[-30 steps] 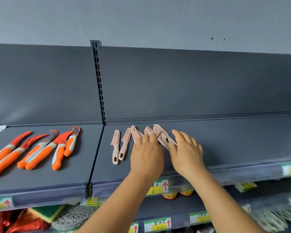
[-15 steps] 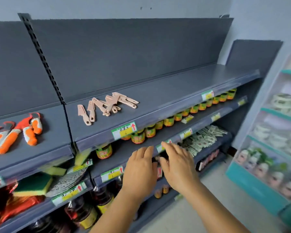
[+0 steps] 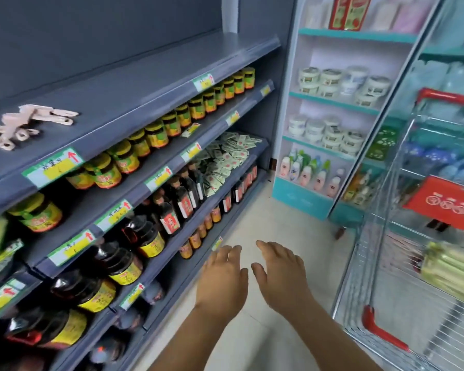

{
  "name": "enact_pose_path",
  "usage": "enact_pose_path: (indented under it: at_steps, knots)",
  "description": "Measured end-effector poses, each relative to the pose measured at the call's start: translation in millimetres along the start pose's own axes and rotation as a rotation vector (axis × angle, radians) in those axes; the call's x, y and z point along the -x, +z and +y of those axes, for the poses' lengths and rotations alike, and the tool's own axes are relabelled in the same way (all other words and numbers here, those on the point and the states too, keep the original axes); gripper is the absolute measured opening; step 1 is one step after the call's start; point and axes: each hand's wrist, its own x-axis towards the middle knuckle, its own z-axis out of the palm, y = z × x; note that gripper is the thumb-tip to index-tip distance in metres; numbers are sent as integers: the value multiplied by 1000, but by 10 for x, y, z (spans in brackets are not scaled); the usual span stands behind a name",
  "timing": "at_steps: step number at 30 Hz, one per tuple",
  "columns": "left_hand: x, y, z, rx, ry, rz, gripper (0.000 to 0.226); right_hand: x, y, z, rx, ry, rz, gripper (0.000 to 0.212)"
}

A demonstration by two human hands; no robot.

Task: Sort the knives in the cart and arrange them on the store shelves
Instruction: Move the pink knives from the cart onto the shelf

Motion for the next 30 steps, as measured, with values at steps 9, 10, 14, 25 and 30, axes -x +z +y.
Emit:
enact_pose_path:
  at_steps: [9, 10, 14, 25, 30]
  knots:
    - [222, 942, 1391, -54, 175, -197, 51, 738, -307, 1578, -7, 256, -79, 50]
    - [248, 1037, 1565, -51, 185, -222, 51, 818, -350, 1761, -15, 281, -86, 50]
    - [302, 1371, 2195, -16, 254, -227, 43, 1117, -512, 2417, -54, 362, -77, 47]
    - [100, 1993, 3137, 10, 306, -398, 48, 1446, -662, 3500, -100, 572, -74, 48]
    - [-290, 2142, 3299, 17, 352, -465, 47, 1234, -667, 3730, -108, 637, -44, 48]
